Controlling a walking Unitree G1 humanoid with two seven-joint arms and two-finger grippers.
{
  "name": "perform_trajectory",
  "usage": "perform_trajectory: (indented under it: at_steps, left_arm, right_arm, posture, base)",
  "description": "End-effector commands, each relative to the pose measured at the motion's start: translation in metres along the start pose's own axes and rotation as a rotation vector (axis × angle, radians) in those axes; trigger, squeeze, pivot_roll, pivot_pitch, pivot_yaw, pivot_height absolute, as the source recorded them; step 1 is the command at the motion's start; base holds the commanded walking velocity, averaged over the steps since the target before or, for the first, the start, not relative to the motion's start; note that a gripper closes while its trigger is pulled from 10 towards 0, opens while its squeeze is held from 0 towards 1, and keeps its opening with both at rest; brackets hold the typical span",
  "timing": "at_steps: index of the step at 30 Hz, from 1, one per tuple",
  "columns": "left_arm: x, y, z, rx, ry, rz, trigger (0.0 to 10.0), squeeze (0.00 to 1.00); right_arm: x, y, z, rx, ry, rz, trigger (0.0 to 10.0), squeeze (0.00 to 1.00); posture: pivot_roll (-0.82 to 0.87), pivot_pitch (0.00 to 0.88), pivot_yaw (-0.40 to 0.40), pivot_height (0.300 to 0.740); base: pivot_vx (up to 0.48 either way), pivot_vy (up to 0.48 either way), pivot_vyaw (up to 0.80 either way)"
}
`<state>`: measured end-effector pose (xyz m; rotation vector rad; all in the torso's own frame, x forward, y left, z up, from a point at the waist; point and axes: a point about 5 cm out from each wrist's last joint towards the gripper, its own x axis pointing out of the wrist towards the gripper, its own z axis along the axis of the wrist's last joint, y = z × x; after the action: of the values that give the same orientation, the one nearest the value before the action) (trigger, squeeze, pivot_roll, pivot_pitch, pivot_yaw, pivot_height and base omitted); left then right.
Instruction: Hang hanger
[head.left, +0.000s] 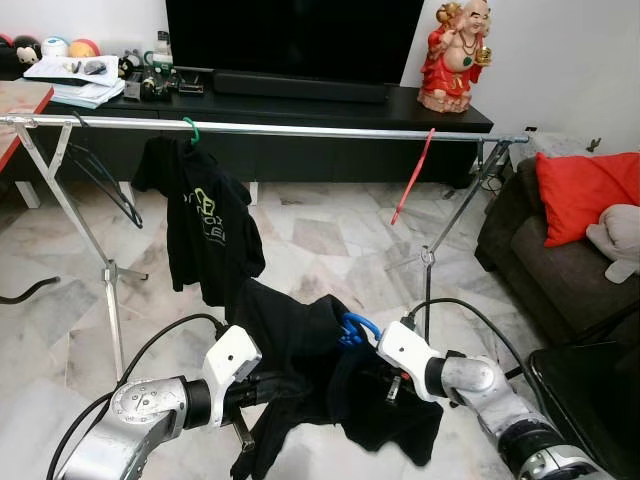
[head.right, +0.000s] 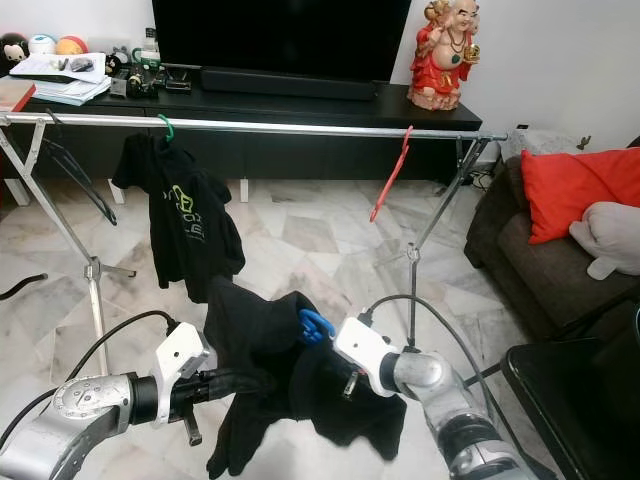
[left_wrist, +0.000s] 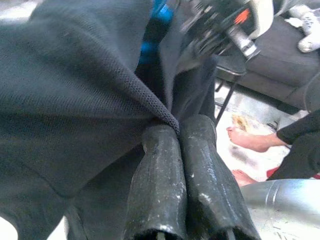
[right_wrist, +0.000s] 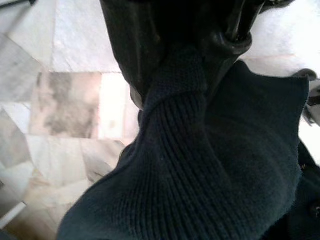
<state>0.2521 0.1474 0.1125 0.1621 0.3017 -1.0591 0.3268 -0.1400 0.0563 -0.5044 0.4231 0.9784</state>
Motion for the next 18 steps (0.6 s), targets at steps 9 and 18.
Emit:
perform_trajectory:
  at_steps: [9,18]
  left_arm:
    - [-0.008,-0.011,0.0,0.029,0.059,-0.099,10.0,1.0]
    - [-0.016,0.006,-0.001,0.123,0.13,0.016,10.0,1.0]
  right_arm:
    - [-0.003,-0.01,0.01,-0.055,-0.024,-0.029,0.0,0.0]
    - [-0.01,-0.001,0.01,-0.176,-0.051,0.149,0.0,0.0]
  posture:
    - [0.17,0.045,-0.148,0.74]
    - [0.17,0.054,-0.148,0.74]
  base:
    - [0.0,0.0,0.0]
    - [0.0,0.0,0.0]
